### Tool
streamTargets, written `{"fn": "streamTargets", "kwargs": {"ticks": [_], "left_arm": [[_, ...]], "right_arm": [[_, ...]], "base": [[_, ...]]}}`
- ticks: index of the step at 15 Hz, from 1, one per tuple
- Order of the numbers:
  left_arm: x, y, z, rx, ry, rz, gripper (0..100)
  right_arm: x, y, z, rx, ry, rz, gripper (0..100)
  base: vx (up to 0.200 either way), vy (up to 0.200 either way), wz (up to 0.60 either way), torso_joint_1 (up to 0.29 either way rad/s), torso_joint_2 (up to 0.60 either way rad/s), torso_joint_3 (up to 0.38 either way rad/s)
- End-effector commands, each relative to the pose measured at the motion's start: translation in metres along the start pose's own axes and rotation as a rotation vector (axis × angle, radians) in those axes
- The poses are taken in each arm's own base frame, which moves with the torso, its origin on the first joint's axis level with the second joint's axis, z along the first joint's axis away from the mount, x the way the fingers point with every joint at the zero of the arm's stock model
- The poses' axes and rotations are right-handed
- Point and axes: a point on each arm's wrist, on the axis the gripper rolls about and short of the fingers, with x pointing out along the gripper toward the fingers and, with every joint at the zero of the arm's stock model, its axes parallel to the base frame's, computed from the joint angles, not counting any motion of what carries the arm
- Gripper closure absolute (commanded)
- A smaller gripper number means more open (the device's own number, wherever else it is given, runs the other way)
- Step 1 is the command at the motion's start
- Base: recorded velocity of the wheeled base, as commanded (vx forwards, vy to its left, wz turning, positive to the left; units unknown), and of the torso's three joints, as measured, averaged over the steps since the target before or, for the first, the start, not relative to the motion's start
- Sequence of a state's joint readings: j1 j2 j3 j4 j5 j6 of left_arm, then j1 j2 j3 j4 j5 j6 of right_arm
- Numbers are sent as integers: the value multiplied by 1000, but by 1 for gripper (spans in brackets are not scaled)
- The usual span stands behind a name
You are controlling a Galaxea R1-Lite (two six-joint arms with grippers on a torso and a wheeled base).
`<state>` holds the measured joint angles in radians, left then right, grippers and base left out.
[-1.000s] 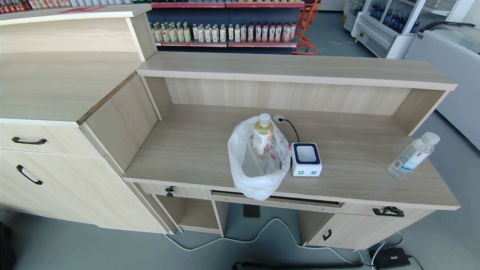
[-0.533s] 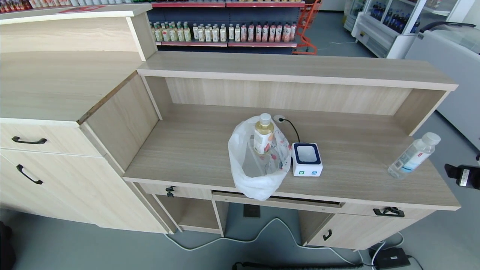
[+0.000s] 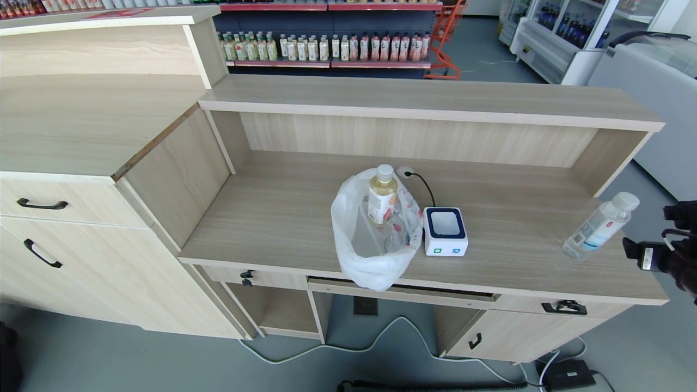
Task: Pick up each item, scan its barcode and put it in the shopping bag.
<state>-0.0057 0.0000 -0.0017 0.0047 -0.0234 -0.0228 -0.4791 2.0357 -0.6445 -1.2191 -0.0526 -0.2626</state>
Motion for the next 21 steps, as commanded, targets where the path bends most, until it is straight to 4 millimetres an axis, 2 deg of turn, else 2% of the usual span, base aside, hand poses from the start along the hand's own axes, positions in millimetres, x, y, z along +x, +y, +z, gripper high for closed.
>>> {"fn": "streamTargets", "kwargs": {"ticks": [1, 7, 21], "left_arm": [[0, 0, 0, 0, 0, -2, 0], [0, 0, 0, 0, 0, 0, 0], [0, 0, 0, 0, 0, -2, 0]], "right_arm": [[11, 9, -11, 16, 13, 20, 0], [23, 28, -8, 43, -41, 56, 0], [64, 38, -7, 37, -95, 56, 0]], "base": [[0, 0, 0, 0, 0, 0], [0, 0, 0, 0, 0, 0], [0, 0, 0, 0, 0, 0]]}}
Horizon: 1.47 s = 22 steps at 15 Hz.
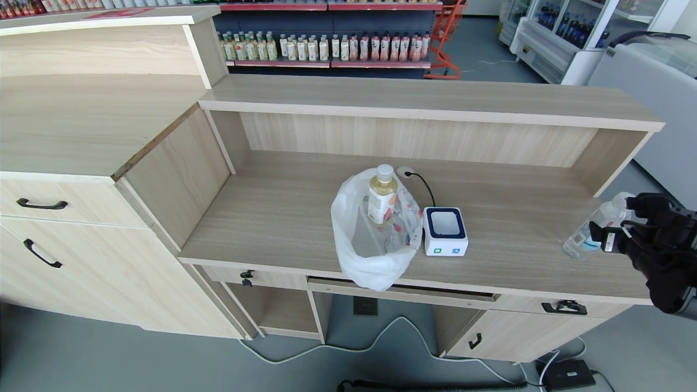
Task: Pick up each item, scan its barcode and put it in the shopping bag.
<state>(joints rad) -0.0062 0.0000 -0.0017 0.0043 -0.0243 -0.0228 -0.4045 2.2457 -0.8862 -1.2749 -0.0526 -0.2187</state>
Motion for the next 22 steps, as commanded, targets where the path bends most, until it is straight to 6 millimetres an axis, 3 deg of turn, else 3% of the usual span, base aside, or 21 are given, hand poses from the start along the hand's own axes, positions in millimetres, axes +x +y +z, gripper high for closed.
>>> {"fn": "streamTargets", "kwargs": {"ticks": [1, 17, 18, 22], "left_arm": [[0, 0, 0, 0, 0, 1, 0], [0, 0, 0, 0, 0, 1, 0], [0, 0, 0, 0, 0, 1, 0], [0, 0, 0, 0, 0, 1, 0]], "right_arm": [[7, 3, -6, -10, 3, 5, 0], [51, 12, -20, 0, 2, 59, 0], [51, 13, -21, 0, 2, 66, 100], [54, 12, -16, -1, -18, 71, 100]], "base": [[0, 0, 0, 0, 0, 0], [0, 0, 0, 0, 0, 0], [0, 0, 0, 0, 0, 0], [0, 0, 0, 0, 0, 0]]}}
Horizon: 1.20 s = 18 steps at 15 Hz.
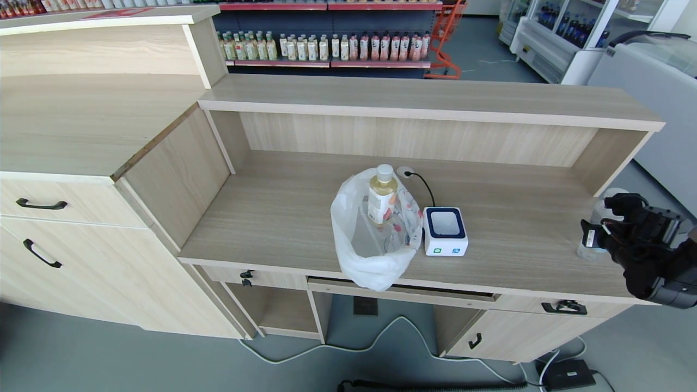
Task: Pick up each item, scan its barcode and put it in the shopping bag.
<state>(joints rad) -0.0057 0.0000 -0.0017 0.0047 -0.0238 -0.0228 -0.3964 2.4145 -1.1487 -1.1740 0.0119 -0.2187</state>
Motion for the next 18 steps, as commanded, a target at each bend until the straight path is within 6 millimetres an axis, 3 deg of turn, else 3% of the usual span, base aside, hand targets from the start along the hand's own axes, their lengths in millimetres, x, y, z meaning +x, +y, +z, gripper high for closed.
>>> {"fn": "streamTargets", "kwargs": {"ticks": [1, 6, 9, 11, 14, 16, 18], "left_arm": [[0, 0, 0, 0, 0, -1, 0], [0, 0, 0, 0, 0, -1, 0], [0, 0, 0, 0, 0, 0, 0], [0, 0, 0, 0, 0, -1, 0], [0, 0, 0, 0, 0, -1, 0], [0, 0, 0, 0, 0, -1, 0], [0, 0, 0, 0, 0, 0, 0]], "right_arm": [[2, -1, 3, -1, -13, -2, 100], [1, -5, 8, -2, -28, -7, 100], [-22, -12, 47, 25, -57, 3, 100], [-65, -15, 102, 117, -83, 112, 100], [-152, -3, 181, 292, -77, 409, 100], [-217, 16, 217, 365, -38, 657, 100], [-264, 39, 236, 359, -47, 865, 100]], "base": [[0, 0, 0, 0, 0, 0], [0, 0, 0, 0, 0, 0], [0, 0, 0, 0, 0, 0], [0, 0, 0, 0, 0, 0], [0, 0, 0, 0, 0, 0], [0, 0, 0, 0, 0, 0], [0, 0, 0, 0, 0, 0]]}}
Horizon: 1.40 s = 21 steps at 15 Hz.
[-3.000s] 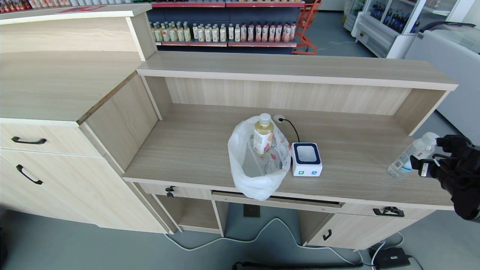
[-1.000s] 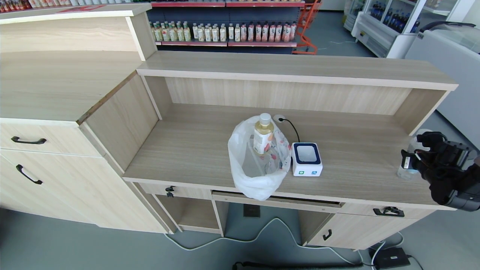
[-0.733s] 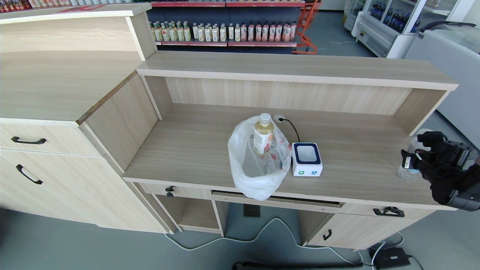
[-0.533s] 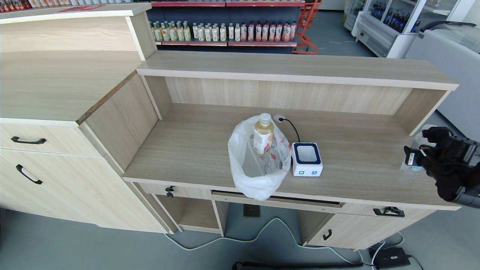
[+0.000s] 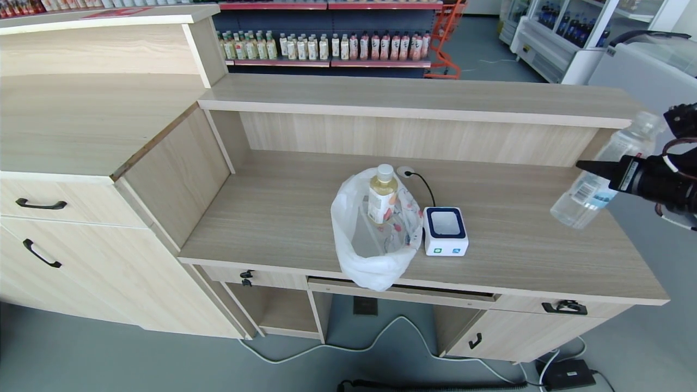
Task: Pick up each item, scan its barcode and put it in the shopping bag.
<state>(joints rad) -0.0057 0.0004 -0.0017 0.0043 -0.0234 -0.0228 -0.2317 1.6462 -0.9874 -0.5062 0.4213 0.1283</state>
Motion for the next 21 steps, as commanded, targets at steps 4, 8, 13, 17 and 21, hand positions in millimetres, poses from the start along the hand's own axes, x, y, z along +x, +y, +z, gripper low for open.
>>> {"fn": "streamTargets", "kwargs": {"ticks": [4, 8, 13, 17, 21], "left_arm": [[0, 0, 0, 0, 0, 0, 0], [0, 0, 0, 0, 0, -2, 0], [0, 0, 0, 0, 0, -2, 0], [0, 0, 0, 0, 0, 0, 0], [0, 0, 0, 0, 0, 0, 0]], "right_arm": [[-108, 151, 34, 60, -5, 648, 100], [-132, 182, 23, 51, 70, 843, 100], [-154, 182, 14, 38, 135, 992, 100], [-162, 181, 10, 37, 174, 1042, 100], [-174, 177, 8, 42, 203, 1052, 100]], "base": [[0, 0, 0, 0, 0, 0], [0, 0, 0, 0, 0, 0], [0, 0, 0, 0, 0, 0], [0, 0, 0, 0, 0, 0], [0, 0, 0, 0, 0, 0]]}}
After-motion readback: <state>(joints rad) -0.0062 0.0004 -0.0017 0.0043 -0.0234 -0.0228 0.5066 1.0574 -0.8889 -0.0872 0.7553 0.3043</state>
